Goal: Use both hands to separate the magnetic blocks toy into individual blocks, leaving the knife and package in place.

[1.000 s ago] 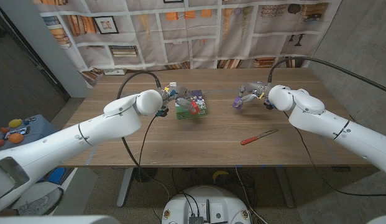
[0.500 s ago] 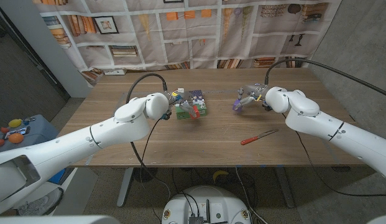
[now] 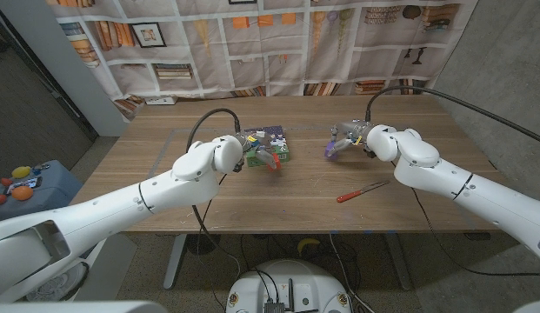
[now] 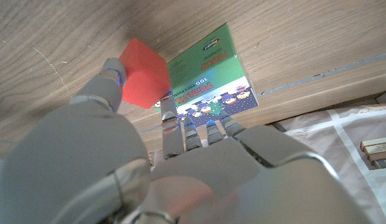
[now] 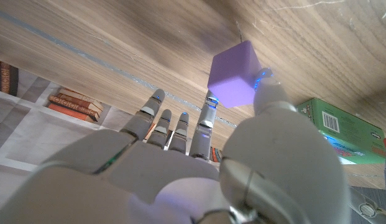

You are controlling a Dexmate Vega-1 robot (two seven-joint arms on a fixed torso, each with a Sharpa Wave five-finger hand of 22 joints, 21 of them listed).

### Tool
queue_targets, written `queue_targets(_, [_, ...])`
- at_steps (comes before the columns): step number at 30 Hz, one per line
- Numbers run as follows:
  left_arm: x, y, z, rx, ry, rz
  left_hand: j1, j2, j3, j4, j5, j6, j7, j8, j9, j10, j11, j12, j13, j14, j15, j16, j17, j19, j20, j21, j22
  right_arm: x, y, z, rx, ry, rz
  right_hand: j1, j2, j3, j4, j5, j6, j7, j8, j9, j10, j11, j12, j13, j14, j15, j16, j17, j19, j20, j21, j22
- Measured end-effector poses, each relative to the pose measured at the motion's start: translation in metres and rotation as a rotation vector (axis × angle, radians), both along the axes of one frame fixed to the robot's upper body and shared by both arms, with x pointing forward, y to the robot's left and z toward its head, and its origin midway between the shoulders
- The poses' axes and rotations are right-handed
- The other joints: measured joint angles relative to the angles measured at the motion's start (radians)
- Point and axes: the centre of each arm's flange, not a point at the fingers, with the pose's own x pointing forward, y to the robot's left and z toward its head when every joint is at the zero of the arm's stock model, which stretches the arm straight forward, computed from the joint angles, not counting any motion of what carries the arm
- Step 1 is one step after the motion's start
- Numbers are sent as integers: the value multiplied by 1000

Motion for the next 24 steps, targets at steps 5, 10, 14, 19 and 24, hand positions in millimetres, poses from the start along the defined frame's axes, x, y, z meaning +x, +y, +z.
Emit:
queue_targets(5, [-1,1,3,14,-18,8,0,0,-8,0,0,0,0,0,0,-22,15,-4,0,-25,11,0,0,-22,1,0,0,2,1,-4,4,8,-1,0,0,0,0,0,0,0,0,0,0,0,0,0,0,0,0,4,0,0,0,0])
queue_targets(10, [1,-6,-13,14,2,6,-4,4,-17,0,0,0,0,-4,0,-37,31,-4,0,-42,14,0,2,-39,4,-4,0,3,1,-8,-2,13,-7,0,0,0,0,0,0,0,0,0,0,0,0,0,0,0,0,5,0,0,0,0])
queue_targets(14, [0,-8,-16,21,-5,10,-7,7,-17,0,0,0,0,-3,0,-43,36,-4,0,-52,15,0,2,-46,3,-4,0,4,0,-10,-1,16,-10,0,0,0,0,0,0,0,0,0,0,0,0,0,0,0,0,5,0,0,0,0])
queue_targets(19, [-1,-9,-21,24,-11,18,-8,8,-24,-1,0,0,0,-3,0,-48,41,-4,0,-57,18,0,2,-55,5,-4,0,4,0,-14,1,22,-15,0,0,0,0,0,0,0,0,0,0,0,0,0,0,0,0,5,4,4,0,0])
queue_targets(24, [-4,-11,-24,29,-23,23,-8,8,-24,-1,-1,0,0,-2,1,-48,41,-4,0,-67,17,0,2,-57,4,-4,0,4,0,-17,4,24,-17,0,0,0,0,-1,0,0,0,0,0,0,0,0,0,0,0,5,4,4,0,0])
